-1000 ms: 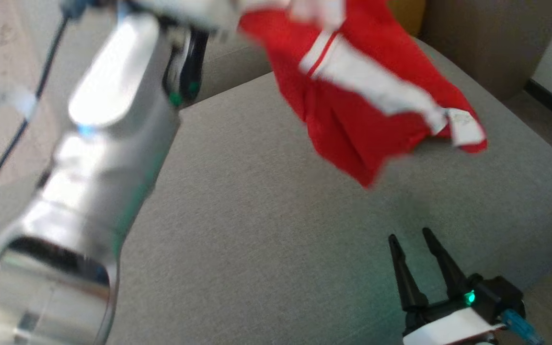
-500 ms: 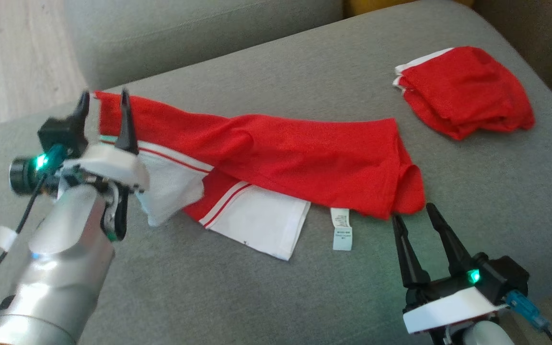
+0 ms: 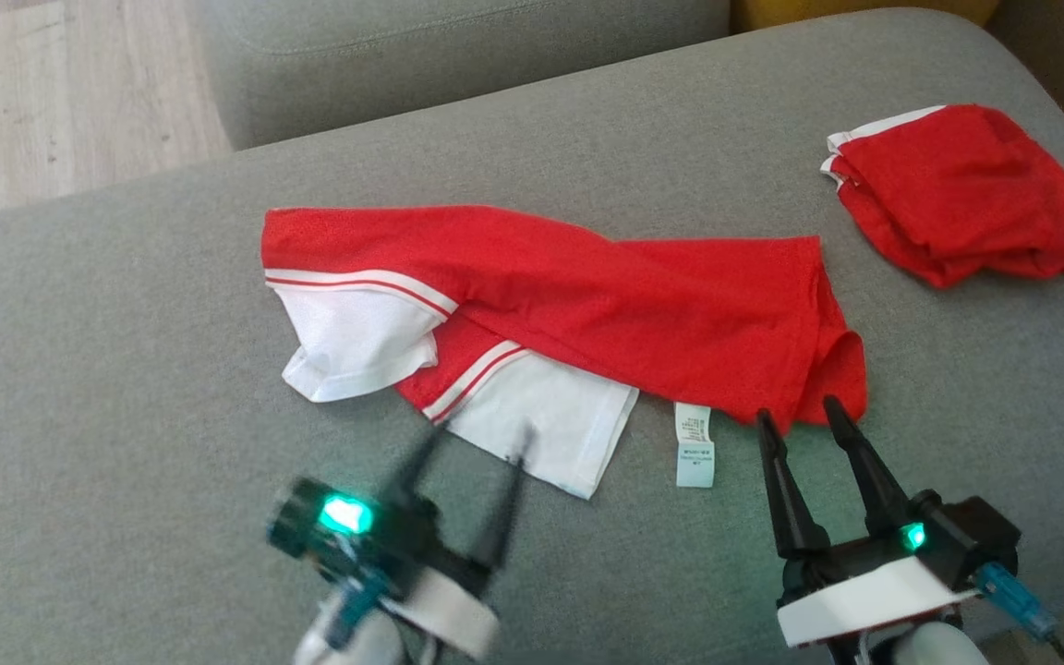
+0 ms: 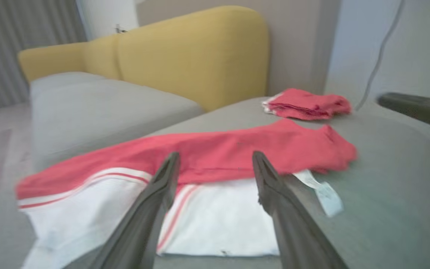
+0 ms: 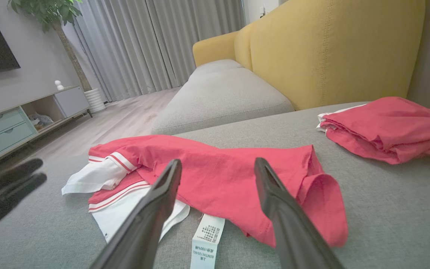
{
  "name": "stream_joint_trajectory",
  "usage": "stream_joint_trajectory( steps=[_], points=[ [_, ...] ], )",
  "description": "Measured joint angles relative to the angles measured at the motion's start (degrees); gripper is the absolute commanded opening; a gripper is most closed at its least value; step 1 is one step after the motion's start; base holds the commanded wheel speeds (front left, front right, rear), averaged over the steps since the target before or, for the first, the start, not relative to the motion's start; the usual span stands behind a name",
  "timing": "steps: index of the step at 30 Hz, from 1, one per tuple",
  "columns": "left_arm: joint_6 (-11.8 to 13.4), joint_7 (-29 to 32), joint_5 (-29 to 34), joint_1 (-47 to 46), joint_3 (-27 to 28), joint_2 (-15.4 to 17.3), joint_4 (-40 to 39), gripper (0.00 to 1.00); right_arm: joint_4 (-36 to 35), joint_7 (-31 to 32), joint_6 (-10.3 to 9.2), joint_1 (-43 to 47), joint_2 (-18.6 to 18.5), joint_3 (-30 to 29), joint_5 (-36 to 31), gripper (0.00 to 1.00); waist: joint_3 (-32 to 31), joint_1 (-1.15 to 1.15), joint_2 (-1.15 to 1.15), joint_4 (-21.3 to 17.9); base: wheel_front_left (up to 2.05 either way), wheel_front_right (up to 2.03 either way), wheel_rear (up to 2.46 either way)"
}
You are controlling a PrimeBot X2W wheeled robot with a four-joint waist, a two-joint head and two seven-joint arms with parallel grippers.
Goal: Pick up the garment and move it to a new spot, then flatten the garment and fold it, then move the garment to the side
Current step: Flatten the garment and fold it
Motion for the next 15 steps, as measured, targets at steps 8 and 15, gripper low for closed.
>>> stream_joint_trajectory(
  steps=[8,15],
  points=[
    [-5.56,0.0,5.92,0.1,-7.35,-1.57,9.39,1.0,0.02,0.0,0.0,-0.08,-0.04,0.55,0.01,1.0,1.48,0.01,0.0,-2.24,0.0,0.0,0.0],
    [-7.83,0.01,7.21,-4.64,-9.98,-3.39,17.79,1.0,0.07,0.0,0.0,-0.2,-0.03,0.63,0.02,1.0,3.13,0.0,0.0,-4.82,0.0,0.0,0.0]
  ],
)
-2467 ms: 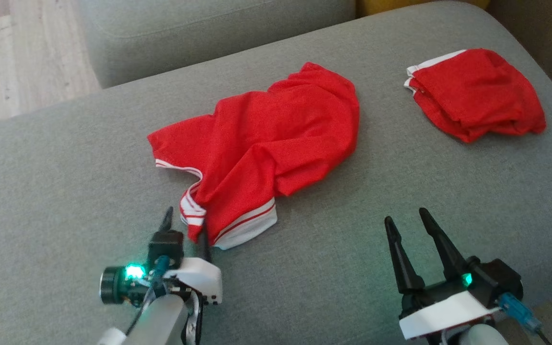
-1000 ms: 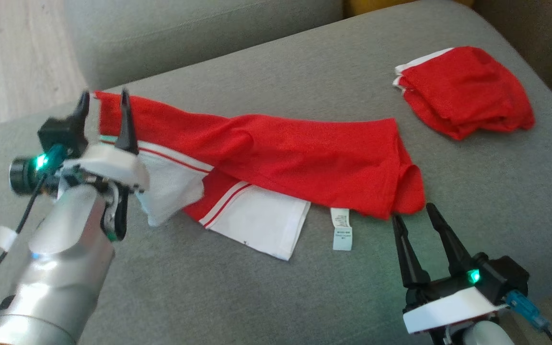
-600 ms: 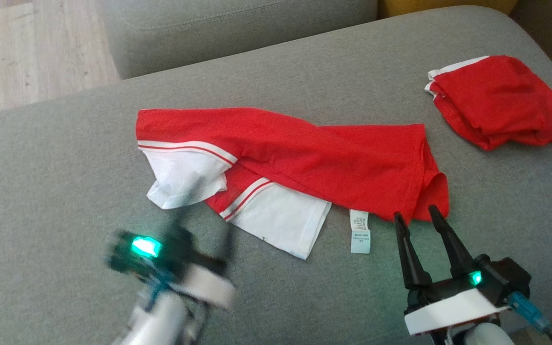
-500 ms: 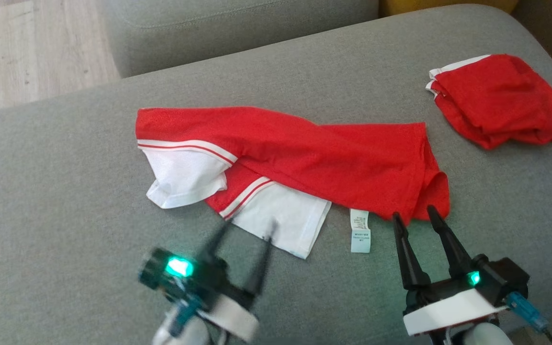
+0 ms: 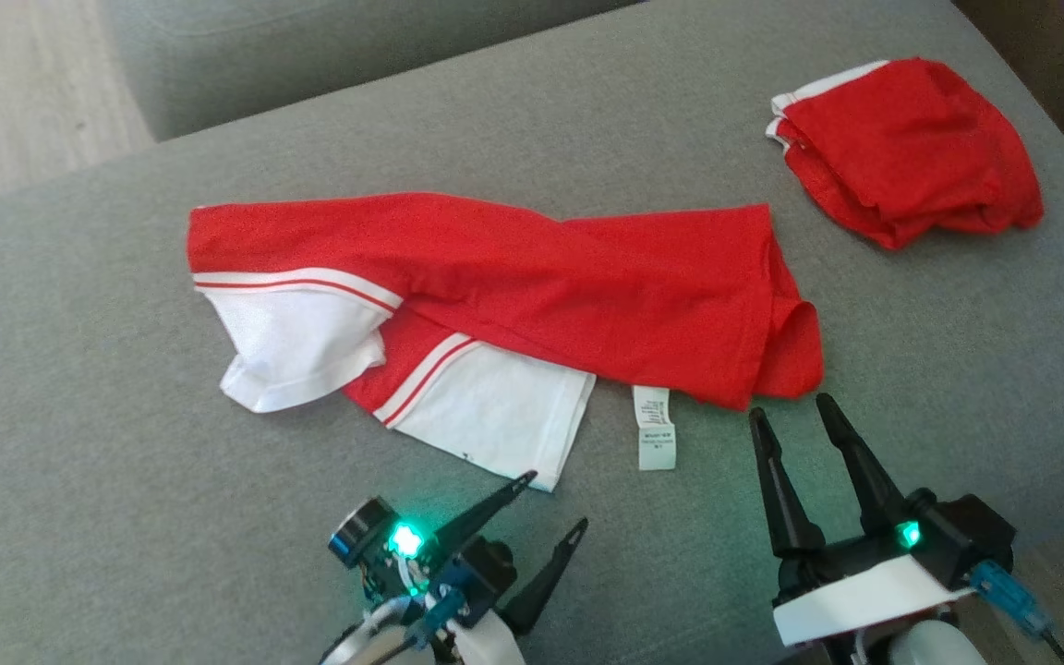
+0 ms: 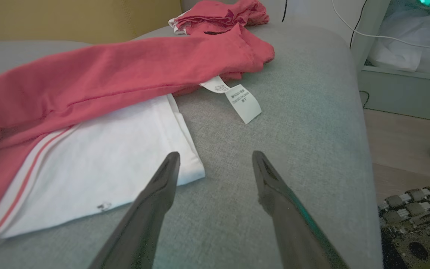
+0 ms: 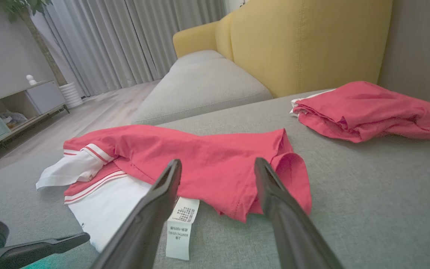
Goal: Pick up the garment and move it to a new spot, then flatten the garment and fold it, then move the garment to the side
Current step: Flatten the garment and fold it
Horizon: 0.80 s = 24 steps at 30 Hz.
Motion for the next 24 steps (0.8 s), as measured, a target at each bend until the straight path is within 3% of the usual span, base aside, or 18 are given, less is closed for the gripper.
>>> stream_joint_trajectory(
  steps=[8,10,11,13,14,19,24],
  points=[
    [0.98,-0.27,-0.11,-3.67,0.31,-1.23,8.46,1.0,0.0,0.0,0.0,-1.24,0.05,0.25,0.04,1.0,2.04,0.0,0.0,-2.06,0.0,0.0,0.0],
    [0.99,-0.52,-1.07,-4.37,0.82,-1.94,10.57,0.82,0.0,0.0,0.0,-1.3,0.08,0.25,0.04,1.0,2.1,0.0,0.0,-2.29,0.0,0.0,0.0],
    [1.04,-0.53,-1.49,-4.64,1.15,-2.24,11.26,0.57,0.01,0.0,0.0,-1.3,0.08,0.23,0.04,1.0,2.06,0.0,0.0,-2.35,0.0,0.0,0.0],
    [1.42,-0.53,-1.89,-5.33,1.27,-2.65,12.15,0.23,0.01,0.0,0.0,-1.3,0.08,0.18,0.04,1.0,1.91,0.0,0.0,-2.34,0.0,0.0,0.0],
    [1.42,-0.52,-1.9,-5.61,1.27,-2.7,12.4,0.0,0.01,0.0,0.0,-1.29,0.08,0.1,0.04,1.0,1.75,0.0,0.0,-2.25,0.0,0.0,0.0],
    [1.51,-0.41,-2.38,-5.67,0.99,-2.9,12.22,0.0,0.0,0.0,0.0,-1.09,0.0,-0.18,0.04,1.0,0.75,0.0,0.0,-1.24,0.0,0.0,0.0],
    [4.58,-0.01,-2.24,-3.98,1.68,-1.94,4.6,0.0,0.01,0.0,0.0,-0.83,-0.49,-0.18,0.04,1.0,-0.77,0.0,0.0,0.75,0.0,0.0,0.0]
  ],
)
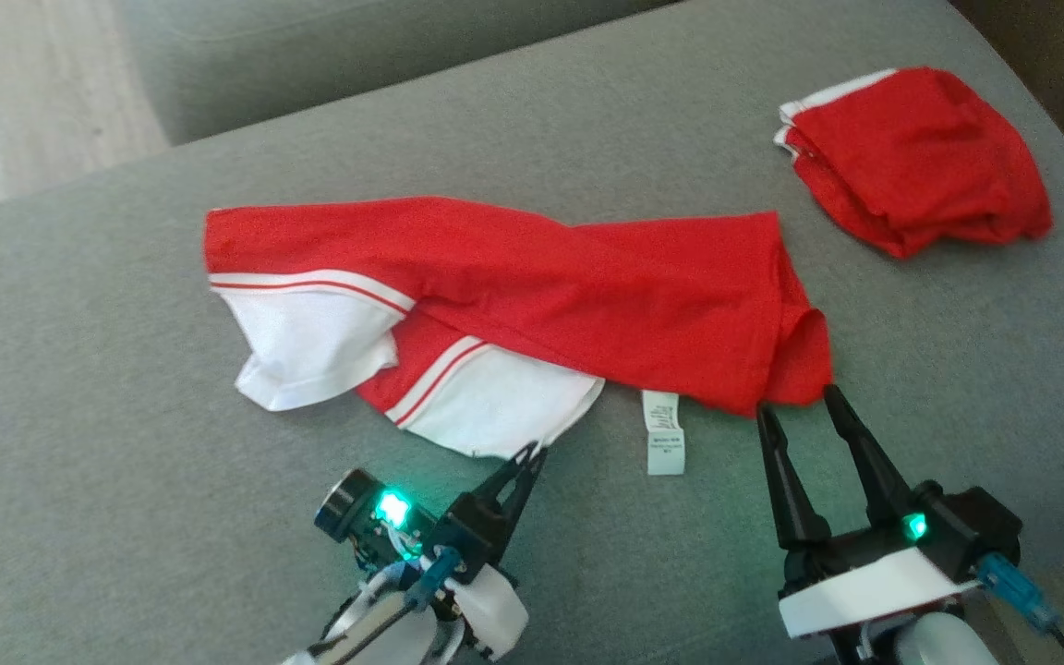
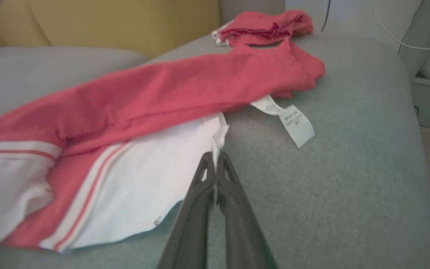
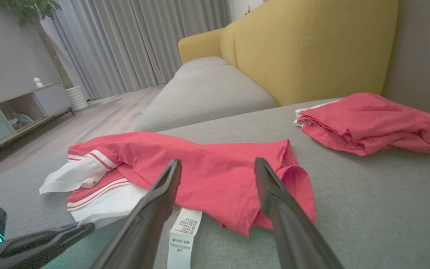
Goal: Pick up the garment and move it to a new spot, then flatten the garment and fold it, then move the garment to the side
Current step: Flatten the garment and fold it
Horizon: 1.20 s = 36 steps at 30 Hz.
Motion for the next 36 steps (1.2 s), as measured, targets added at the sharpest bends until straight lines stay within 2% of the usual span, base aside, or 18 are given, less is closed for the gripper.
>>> stream_joint_trajectory(
  steps=[3,6,7,12,17,21,29,32,33,34,35,36],
  points=[
    [3.07,0.0,0.71,2.34,1.78,2.27,-7.45,0.0,-0.01,0.0,0.0,0.71,-0.25,-0.29,0.0,1.0,-1.32,0.0,0.0,1.6,0.0,0.0,0.0],
    [6.22,0.0,1.63,5.78,3.97,6.58,-13.91,0.0,0.08,0.0,0.0,3.03,-0.76,-0.55,0.0,1.0,-2.7,0.0,0.0,3.79,0.0,0.0,0.0],
    [6.22,0.0,1.63,5.78,3.97,6.58,-13.91,0.0,0.08,0.0,0.0,3.03,-0.76,-0.55,0.0,1.0,-2.7,0.0,0.0,3.79,0.0,0.0,0.0],
    [10.1,0.0,2.16,12.4,7.98,13.43,-23.06,0.0,0.57,0.0,0.0,5.32,-0.85,-0.43,0.01,1.0,-4.92,-0.01,0.0,8.06,0.0,0.0,0.0],
    [11.52,0.0,3.38,16.66,9.58,18.51,-27.37,0.0,4.89,0.0,0.0,6.31,-0.94,-0.44,1.08,1.0,-6.39,-0.01,0.0,12.55,0.0,0.0,0.0],
    [13.0,0.0,3.41,17.88,11.17,19.84,-28.5,0.0,9.45,0.01,0.0,6.82,-1.18,0.25,1.08,1.0,-6.56,-0.01,0.0,15.28,0.0,0.0,0.0],
    [13.23,0.0,3.41,17.59,12.48,20.48,-29.89,0.0,16.17,0.01,0.0,4.48,-1.25,-1.75,1.33,1.0,-4.92,-0.01,0.0,18.23,0.0,0.0,0.0],
    [13.22,0.0,3.41,17.39,12.55,20.43,-29.91,0.0,18.24,0.01,0.0,2.27,-1.27,-0.64,4.26,1.0,-4.02,0.0,0.0,18.91,0.0,0.0,0.0],
    [13.22,0.0,3.41,17.29,12.56,20.4,-29.92,0.0,18.92,0.01,0.0,1.41,-1.33,0.07,5.33,0.91,-3.7,0.0,0.0,19.1,0.0,0.0,0.0],
    [13.22,0.0,3.41,17.16,12.56,20.39,-29.92,0.0,19.4,0.01,0.0,0.64,-1.38,0.88,6.32,0.53,-3.43,0.0,0.0,19.27,0.0,0.0,0.0],
    [13.21,0.0,3.41,16.99,12.57,20.35,-29.92,0.0,19.45,0.01,0.0,0.07,-1.59,1.76,6.97,0.34,-3.22,0.0,0.0,19.42,0.0,0.0,0.0],
    [13.21,0.0,3.41,16.82,12.57,20.33,-29.92,0.0,19.3,0.01,0.0,-0.42,-1.78,2.34,7.58,0.0,-3.09,0.01,0.0,19.55,0.0,0.0,0.0]
  ],
)
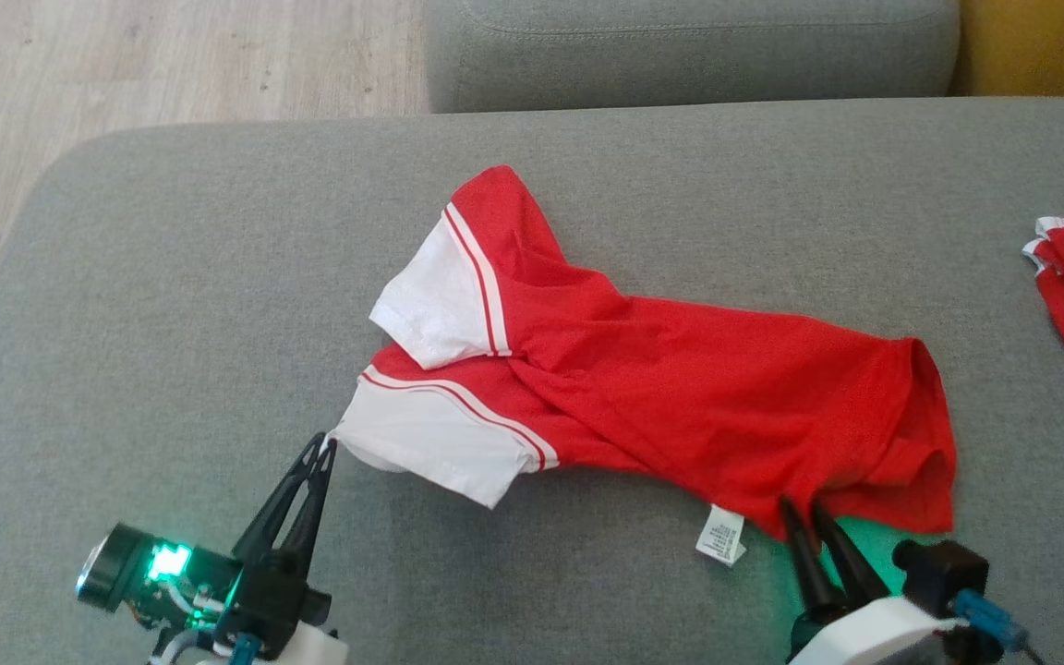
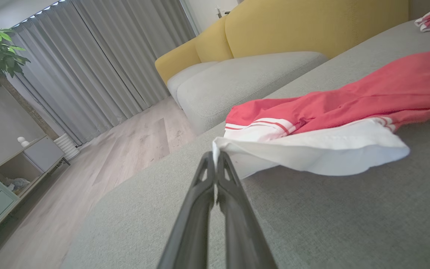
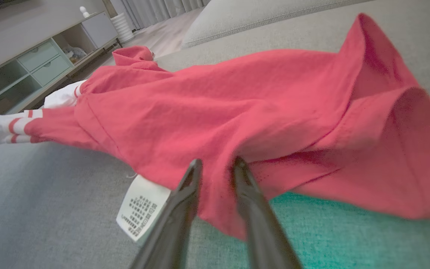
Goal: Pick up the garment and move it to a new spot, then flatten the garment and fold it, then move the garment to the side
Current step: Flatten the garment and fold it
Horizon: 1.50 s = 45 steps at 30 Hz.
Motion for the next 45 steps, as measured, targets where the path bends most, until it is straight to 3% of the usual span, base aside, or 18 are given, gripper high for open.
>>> stream_joint_trajectory(
  steps=[3,9,13,16,20,21,24,28,33,38,45],
  points=[
    [-0.01,0.0,0.0,-0.47,-0.01,-0.09,-0.01,0.0,-2.42,0.0,0.0,-0.1,-0.98,0.24,0.48,0.0,-0.03,0.0,0.0,0.3,0.0,0.0,0.0],
    [0.02,0.0,0.0,-0.53,0.19,-0.32,-1.14,0.0,-15.72,0.0,0.0,2.85,-1.71,-4.79,2.12,0.0,-1.17,-0.01,0.0,1.34,0.0,0.0,0.0],
    [0.0,0.0,0.0,-0.48,0.2,-0.34,-2.08,0.0,-20.78,0.0,0.0,2.98,-5.01,-6.94,2.56,0.0,-1.6,-0.01,0.0,2.43,0.0,0.0,0.0],
    [-0.09,0.0,0.11,-0.54,0.19,-0.37,-3.76,0.0,-18.3,0.92,0.0,-5.53,-9.53,-8.53,2.94,0.0,-0.44,-0.01,0.0,2.95,0.0,0.0,0.0],
    [-0.4,0.0,0.73,-1.6,0.01,-0.73,-4.49,0.0,-8.6,3.1,0.0,-21.98,-13.59,-10.69,3.53,0.0,1.88,0.0,0.0,3.46,0.0,0.0,0.0],
    [-0.81,0.0,0.9,-2.16,-0.02,-0.89,-4.64,0.0,-5.75,3.13,0.0,-25.74,-14.12,-11.16,3.54,1.0,2.49,0.0,0.0,3.63,0.0,0.0,0.0],
    [-1.15,-0.01,1.16,-4.37,-0.15,-1.23,-4.99,0.0,-1.44,2.55,0.0,-31.86,-16.04,-9.54,3.54,1.0,4.1,0.0,0.0,4.34,0.0,0.0,0.0],
    [-1.26,-0.01,1.16,-5.5,-0.1,-1.64,-5.94,0.0,-0.51,1.41,0.0,-30.04,-16.31,-5.86,3.41,1.0,5.33,0.01,0.0,4.36,0.0,0.0,0.0],
    [-1.18,-0.01,1.15,-5.43,0.21,-1.86,-7.45,0.0,-0.79,0.7,0.0,-19.0,-16.0,-5.64,2.22,1.0,4.65,-0.01,0.0,2.64,0.0,0.0,0.0],
    [-0.76,-0.01,1.08,-5.45,1.54,-1.76,-9.57,0.0,-5.88,0.47,0.0,-9.43,-13.55,-6.49,1.27,1.0,3.94,-0.01,0.0,0.99,0.0,0.0,0.0],
    [-2.45,-0.01,1.11,-8.23,3.45,0.99,-11.34,0.0,-12.26,2.85,0.0,4.52,-10.29,-4.26,-0.03,1.0,2.04,-0.01,0.0,-0.98,0.0,0.0,0.0]
  ],
)
